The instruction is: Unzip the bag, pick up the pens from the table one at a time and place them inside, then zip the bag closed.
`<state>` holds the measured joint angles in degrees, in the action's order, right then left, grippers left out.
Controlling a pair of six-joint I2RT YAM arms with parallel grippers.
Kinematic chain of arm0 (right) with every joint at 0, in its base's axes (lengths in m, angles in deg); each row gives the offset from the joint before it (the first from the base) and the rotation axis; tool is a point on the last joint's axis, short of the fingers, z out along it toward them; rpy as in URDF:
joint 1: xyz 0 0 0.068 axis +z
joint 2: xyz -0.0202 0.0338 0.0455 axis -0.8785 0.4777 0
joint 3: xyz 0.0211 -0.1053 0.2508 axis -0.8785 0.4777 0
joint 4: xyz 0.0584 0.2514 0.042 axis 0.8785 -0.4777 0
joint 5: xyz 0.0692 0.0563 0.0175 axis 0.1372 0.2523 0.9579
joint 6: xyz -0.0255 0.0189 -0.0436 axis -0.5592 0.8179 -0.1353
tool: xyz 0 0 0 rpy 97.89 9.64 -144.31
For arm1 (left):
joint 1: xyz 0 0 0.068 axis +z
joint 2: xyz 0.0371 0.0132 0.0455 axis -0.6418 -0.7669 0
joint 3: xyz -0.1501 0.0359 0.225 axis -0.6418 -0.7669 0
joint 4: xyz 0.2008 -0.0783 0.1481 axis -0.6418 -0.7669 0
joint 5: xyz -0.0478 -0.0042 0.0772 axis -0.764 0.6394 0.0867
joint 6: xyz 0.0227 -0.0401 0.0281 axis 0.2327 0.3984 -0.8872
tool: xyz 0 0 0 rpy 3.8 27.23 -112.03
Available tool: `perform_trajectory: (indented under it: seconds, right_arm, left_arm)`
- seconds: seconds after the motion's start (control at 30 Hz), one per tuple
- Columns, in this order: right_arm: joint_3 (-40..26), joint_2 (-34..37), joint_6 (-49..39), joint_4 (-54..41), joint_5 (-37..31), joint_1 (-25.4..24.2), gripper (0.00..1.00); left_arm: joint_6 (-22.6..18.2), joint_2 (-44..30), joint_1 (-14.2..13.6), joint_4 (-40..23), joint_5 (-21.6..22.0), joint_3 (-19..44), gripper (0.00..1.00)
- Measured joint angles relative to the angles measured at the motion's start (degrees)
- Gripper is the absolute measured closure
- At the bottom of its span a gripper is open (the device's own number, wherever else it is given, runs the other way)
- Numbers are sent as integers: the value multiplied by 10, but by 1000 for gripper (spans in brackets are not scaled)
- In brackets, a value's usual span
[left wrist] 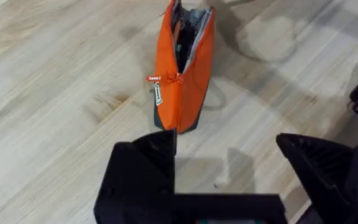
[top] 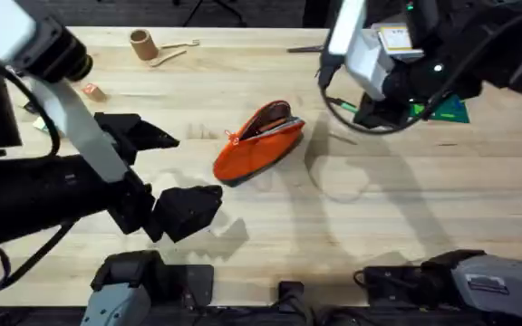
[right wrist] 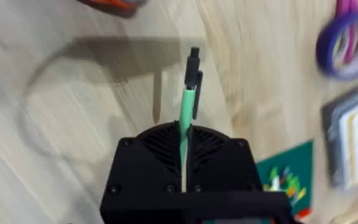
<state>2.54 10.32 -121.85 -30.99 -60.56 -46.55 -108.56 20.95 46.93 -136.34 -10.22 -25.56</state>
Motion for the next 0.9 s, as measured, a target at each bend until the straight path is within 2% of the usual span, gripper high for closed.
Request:
perform_trajectory:
  seconds: [0.27, 0.47, 0.9]
  right_arm:
    - [0, 0, -116, 39, 1, 87, 968]
    - [0, 0, -198, 72, 3, 133, 968]
    - [0, 0, -315, 117, 17, 148, 968]
  left_arm:
    - [0, 0, 0, 0, 0, 0, 7]
    - [0, 0, 0, 0, 0, 0, 7]
    - [0, 0, 0, 0, 0, 0, 7]
